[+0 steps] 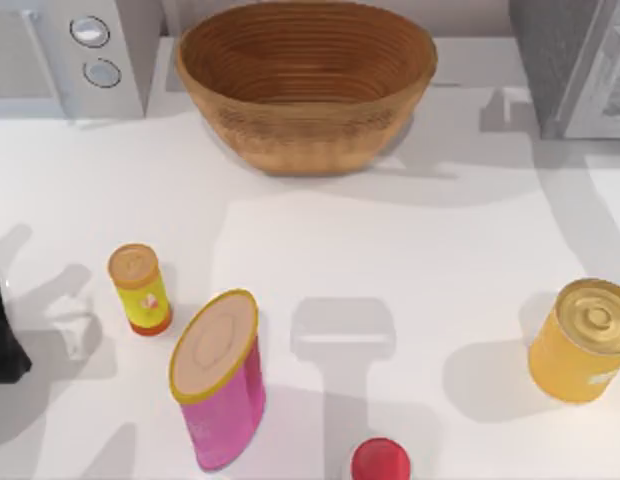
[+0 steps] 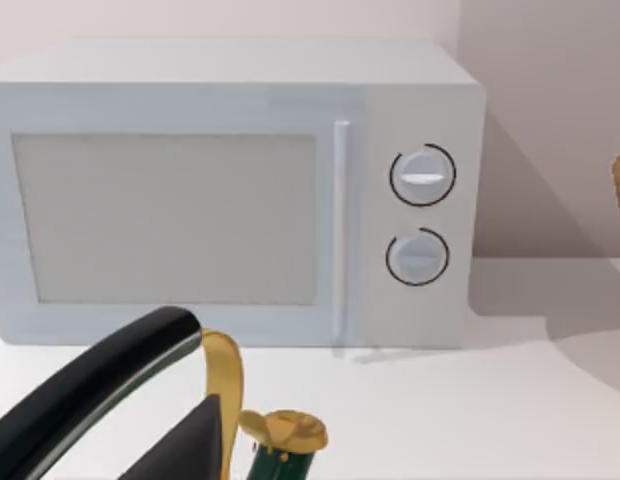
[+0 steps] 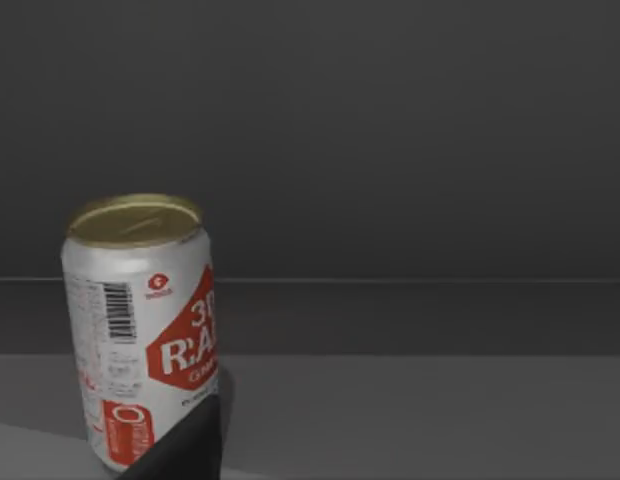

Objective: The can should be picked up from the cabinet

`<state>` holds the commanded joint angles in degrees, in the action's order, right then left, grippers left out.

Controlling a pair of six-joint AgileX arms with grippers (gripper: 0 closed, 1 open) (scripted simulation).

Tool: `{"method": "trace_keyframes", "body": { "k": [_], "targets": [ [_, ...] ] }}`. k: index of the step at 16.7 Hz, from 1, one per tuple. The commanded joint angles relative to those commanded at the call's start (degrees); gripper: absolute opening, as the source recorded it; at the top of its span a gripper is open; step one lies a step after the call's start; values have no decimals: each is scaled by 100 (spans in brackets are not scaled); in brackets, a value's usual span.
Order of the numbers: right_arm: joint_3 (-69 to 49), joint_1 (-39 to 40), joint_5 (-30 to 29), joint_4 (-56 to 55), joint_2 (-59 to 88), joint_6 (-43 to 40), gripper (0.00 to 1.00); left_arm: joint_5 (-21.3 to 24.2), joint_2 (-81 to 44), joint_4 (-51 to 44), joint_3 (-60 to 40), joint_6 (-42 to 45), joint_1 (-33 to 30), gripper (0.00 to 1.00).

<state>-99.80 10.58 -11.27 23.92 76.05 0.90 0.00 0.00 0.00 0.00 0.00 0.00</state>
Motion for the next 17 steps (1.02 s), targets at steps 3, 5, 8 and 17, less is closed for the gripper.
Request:
{"method": "trace_keyframes", "body": {
  "k": [3, 5, 8, 17],
  "targets": [
    [16, -5, -14, -23, -6, 0, 100, 0, 0, 0, 0, 0, 0, 100],
    [22, 209, -226, -164, 131, -2, 100, 0, 0, 0, 0, 0, 0, 100],
    [85, 764, -808, -553, 447, -5, 100, 0, 0, 0, 0, 0, 0, 100],
    [84, 1258, -1323, -944, 815, -9, 100, 0, 0, 0, 0, 0, 0, 100]
  ]
}}
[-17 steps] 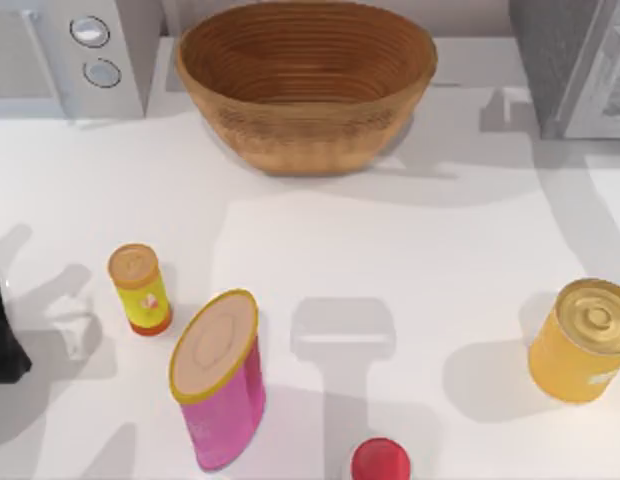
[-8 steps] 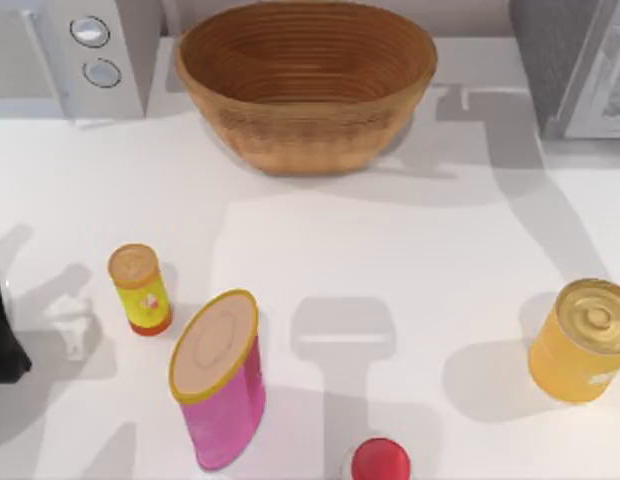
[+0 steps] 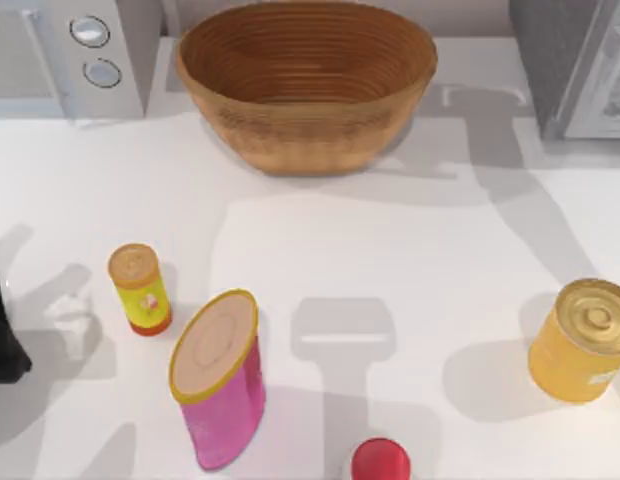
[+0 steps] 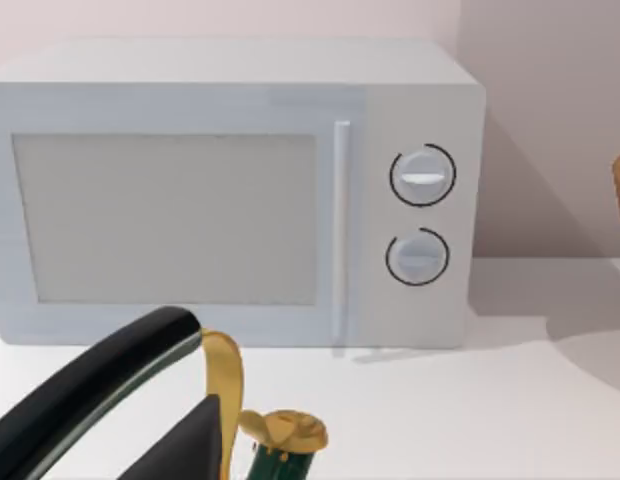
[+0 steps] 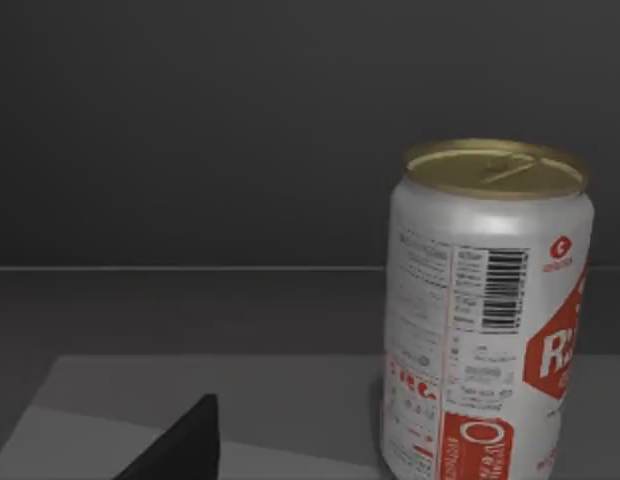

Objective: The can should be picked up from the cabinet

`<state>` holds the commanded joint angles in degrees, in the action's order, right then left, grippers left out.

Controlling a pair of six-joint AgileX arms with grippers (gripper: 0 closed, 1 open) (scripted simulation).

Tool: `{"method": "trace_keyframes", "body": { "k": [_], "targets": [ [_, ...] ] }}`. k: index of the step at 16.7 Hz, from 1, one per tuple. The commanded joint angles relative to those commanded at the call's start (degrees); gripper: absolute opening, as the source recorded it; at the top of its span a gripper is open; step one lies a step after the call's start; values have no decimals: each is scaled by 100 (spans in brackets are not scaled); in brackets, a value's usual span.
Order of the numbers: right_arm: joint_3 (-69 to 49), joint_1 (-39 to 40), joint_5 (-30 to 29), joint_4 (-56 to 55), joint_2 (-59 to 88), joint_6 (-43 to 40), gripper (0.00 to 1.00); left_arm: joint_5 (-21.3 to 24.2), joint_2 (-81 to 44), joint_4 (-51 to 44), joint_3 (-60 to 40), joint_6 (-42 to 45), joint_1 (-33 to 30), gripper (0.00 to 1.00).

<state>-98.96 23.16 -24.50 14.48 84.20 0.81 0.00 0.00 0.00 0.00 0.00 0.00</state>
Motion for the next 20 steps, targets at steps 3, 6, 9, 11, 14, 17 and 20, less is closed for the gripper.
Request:
{"method": "trace_keyframes", "body": {
  "k": [3, 6, 9, 11, 14, 17, 20],
  "targets": [
    [-494, -146, 140, -5, 509, 1, 100, 0, 0, 0, 0, 0, 0, 100],
    [-988, -332, 317, -21, 1015, 1, 100, 0, 0, 0, 0, 0, 0, 100],
    [-1094, -373, 356, -24, 1122, 1, 100, 0, 0, 0, 0, 0, 0, 100],
    [-1094, -373, 356, -24, 1122, 1, 100, 0, 0, 0, 0, 0, 0, 100],
    [-1094, -373, 356, -24, 1122, 1, 77, 0, 0, 0, 0, 0, 0, 100],
    [-1094, -373, 356, -24, 1122, 1, 55, 0, 0, 0, 0, 0, 0, 100],
    [-1094, -373, 356, -24, 1122, 1, 32, 0, 0, 0, 0, 0, 0, 100]
  ]
}}
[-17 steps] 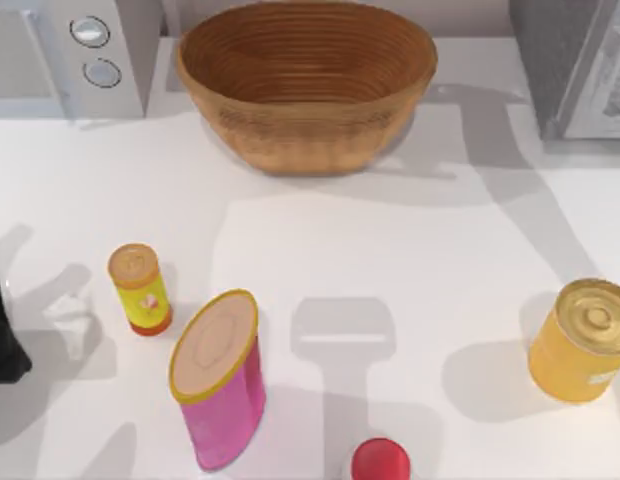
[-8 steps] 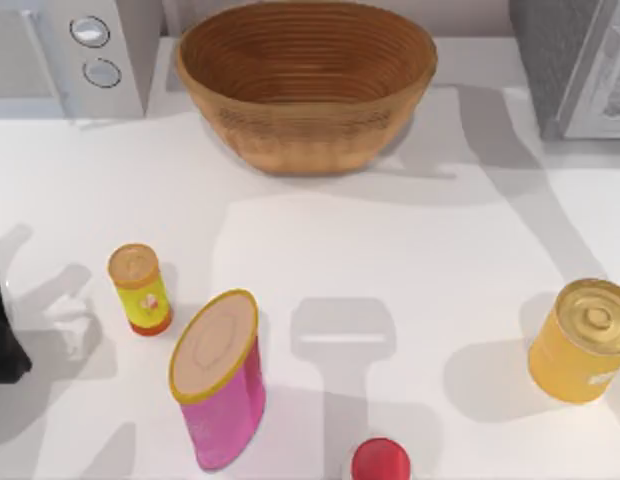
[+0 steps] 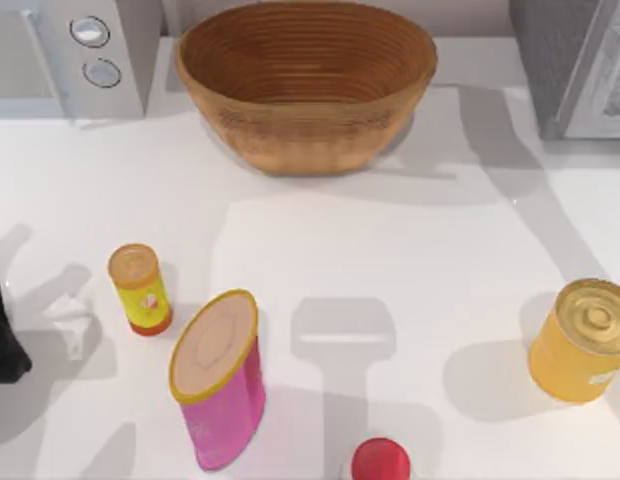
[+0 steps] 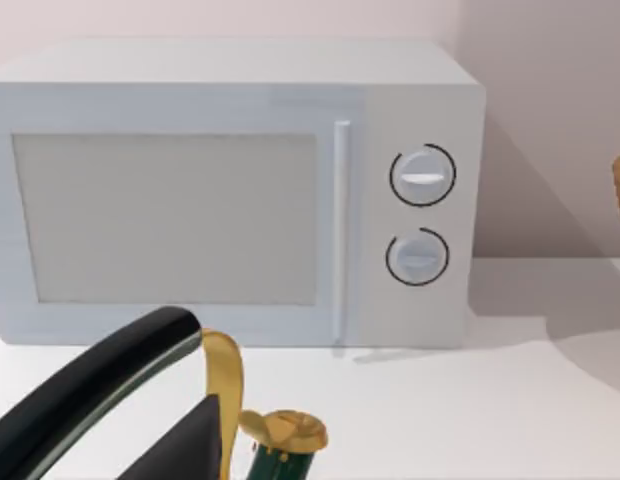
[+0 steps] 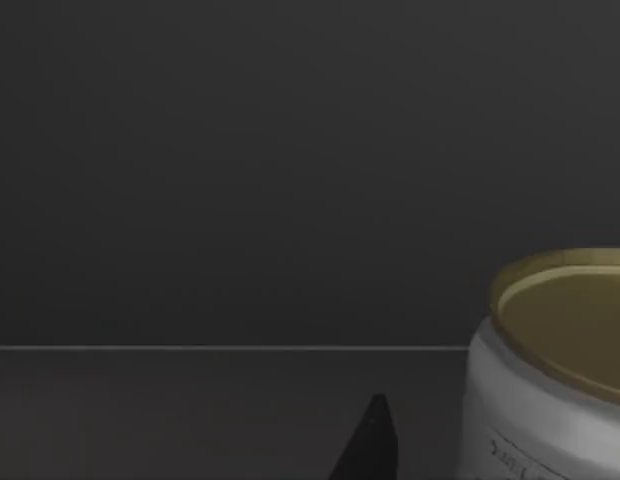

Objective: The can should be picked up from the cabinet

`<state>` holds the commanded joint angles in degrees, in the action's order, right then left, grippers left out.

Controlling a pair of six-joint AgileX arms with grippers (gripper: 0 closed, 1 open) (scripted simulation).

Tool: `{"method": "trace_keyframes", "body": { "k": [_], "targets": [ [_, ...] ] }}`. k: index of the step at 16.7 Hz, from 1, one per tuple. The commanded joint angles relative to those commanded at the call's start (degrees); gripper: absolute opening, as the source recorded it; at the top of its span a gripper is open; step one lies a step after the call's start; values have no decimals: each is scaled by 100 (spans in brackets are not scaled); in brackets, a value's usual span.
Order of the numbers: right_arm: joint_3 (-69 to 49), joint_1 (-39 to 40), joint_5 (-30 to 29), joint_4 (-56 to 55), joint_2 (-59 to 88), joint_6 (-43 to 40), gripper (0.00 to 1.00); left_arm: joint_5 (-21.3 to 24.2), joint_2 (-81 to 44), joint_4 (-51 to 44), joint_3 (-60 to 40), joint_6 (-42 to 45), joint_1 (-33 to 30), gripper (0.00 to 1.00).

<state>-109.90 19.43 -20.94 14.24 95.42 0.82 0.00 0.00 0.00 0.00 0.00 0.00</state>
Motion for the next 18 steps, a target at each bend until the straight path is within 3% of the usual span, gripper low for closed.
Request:
{"method": "trace_keyframes", "body": {
  "k": [4, 5, 14, 18],
  "targets": [
    [0, 0, 0, 0, 0, 0, 2, 0, 0, 0, 0, 0, 0, 100],
    [0, 0, 0, 0, 0, 0, 0, 0, 0, 0, 0, 0, 0, 100],
    [2, 25, -15, 19, -23, 6, 0, 0, 0, 0, 0, 0, 0, 100],
    [39, 632, -601, 639, -654, -2, 0, 0, 0, 0, 0, 0, 0, 100]
  ]
}}
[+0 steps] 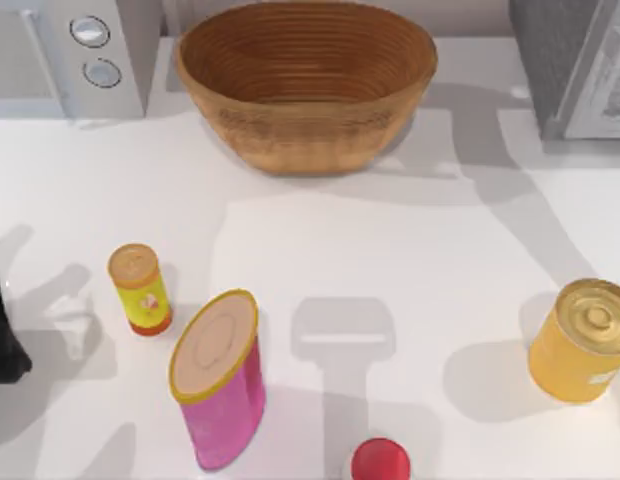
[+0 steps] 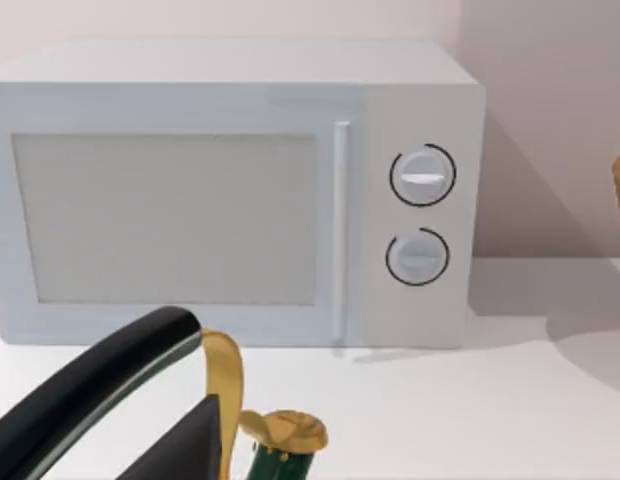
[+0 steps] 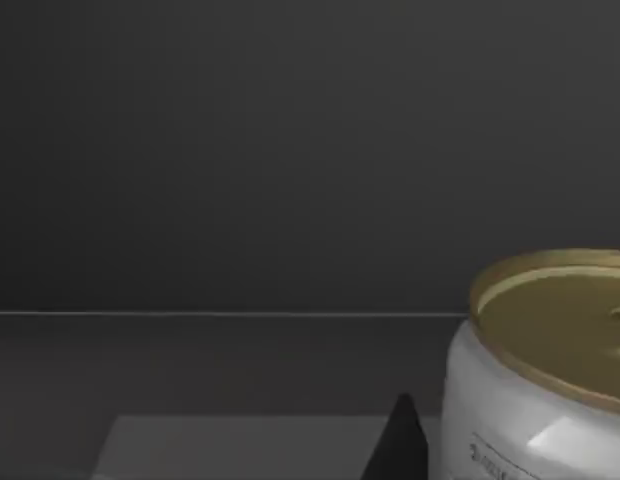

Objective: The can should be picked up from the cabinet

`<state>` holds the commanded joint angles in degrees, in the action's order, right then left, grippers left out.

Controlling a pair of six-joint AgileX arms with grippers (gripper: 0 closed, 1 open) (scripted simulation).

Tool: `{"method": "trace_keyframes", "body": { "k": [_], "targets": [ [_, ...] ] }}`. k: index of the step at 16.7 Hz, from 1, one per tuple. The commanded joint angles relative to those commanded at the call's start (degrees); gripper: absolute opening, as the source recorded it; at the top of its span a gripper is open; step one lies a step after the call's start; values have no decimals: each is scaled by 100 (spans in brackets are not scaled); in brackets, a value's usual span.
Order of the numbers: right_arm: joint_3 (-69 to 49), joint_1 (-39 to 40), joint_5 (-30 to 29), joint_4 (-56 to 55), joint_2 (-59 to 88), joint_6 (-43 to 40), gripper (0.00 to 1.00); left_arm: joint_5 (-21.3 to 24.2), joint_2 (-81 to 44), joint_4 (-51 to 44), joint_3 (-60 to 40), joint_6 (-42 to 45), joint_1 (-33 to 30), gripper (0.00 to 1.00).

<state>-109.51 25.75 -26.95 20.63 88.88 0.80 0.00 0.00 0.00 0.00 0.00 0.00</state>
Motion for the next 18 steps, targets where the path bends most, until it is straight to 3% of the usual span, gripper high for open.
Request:
{"method": "trace_keyframes", "body": {
  "k": [4, 7, 13, 18],
  "targets": [
    [78, 978, -964, 1040, -1160, -1, 0, 0, 0, 0, 0, 0, 0, 100],
    [122, 1354, -1339, 1419, -1545, 0, 0, 0, 0, 0, 0, 0, 0, 100],
    [172, 1317, -1314, 1400, -1584, 5, 0, 0, 0, 0, 0, 0, 0, 100],
    [1386, 881, -864, 1056, -2350, -15, 0, 0, 0, 0, 0, 0, 0, 100]
  ]
}}
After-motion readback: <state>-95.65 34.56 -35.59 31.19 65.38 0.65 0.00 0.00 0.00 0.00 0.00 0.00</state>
